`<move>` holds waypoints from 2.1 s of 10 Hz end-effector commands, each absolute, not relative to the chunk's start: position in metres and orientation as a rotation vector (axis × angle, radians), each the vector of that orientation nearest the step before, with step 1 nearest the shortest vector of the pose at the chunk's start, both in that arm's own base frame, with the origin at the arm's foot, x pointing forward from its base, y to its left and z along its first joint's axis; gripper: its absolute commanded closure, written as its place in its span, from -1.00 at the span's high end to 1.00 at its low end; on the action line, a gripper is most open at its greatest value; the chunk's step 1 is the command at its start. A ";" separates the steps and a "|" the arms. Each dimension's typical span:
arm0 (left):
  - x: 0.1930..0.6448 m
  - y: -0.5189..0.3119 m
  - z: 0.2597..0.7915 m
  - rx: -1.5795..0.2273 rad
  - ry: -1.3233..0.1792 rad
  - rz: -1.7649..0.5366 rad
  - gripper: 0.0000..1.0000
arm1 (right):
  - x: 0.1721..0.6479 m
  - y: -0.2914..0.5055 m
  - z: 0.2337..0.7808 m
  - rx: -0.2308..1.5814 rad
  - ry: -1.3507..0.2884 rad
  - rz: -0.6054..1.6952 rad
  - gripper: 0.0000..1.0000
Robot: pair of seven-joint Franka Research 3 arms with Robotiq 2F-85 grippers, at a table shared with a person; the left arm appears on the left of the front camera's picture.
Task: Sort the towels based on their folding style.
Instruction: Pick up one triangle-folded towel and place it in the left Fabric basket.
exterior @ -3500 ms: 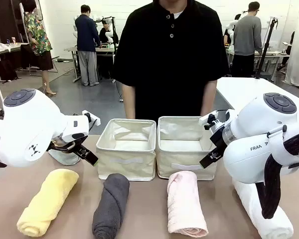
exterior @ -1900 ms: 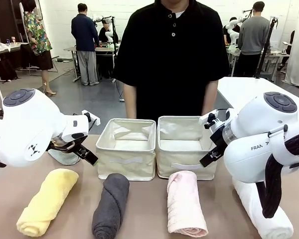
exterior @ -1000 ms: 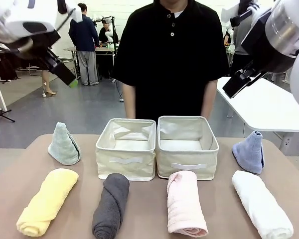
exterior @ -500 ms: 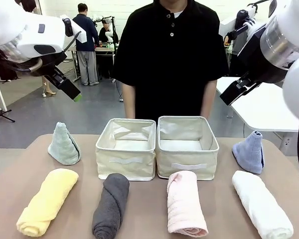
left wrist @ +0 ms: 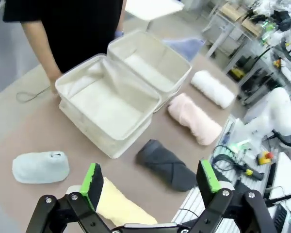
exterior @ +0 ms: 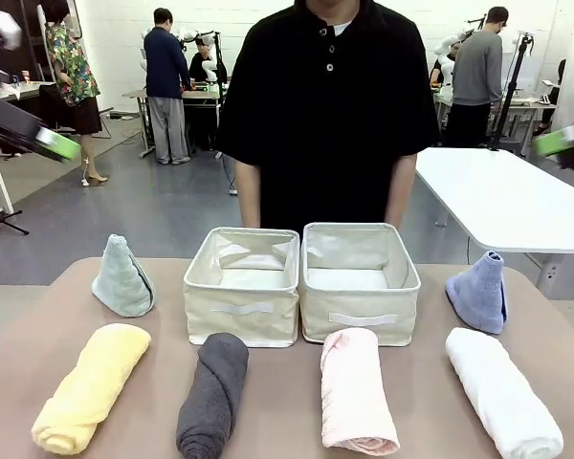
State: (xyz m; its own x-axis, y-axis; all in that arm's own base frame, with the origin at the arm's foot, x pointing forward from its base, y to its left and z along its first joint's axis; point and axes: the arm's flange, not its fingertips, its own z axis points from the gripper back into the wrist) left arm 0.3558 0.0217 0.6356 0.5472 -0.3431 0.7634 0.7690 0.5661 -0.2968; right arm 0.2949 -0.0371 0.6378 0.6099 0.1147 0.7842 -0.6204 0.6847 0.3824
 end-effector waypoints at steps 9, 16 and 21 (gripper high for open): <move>0.286 0.173 0.679 -0.440 -0.896 -0.809 1.00 | 0.185 -0.144 0.660 0.350 -0.808 0.509 1.00; 0.284 0.174 0.683 -0.473 -0.909 -0.796 1.00 | 0.185 -0.138 0.661 0.363 -0.814 0.501 1.00; 0.284 0.174 0.683 -0.473 -0.909 -0.796 1.00 | 0.185 -0.138 0.661 0.363 -0.814 0.501 1.00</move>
State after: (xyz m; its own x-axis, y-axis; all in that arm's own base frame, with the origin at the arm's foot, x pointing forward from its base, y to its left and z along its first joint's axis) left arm 0.2845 0.1727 0.6816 0.3758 -0.4114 0.8304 0.7722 0.6344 -0.0352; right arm 0.1850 -0.1369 0.6616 0.5784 0.2903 0.7623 -0.5655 0.8162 0.1183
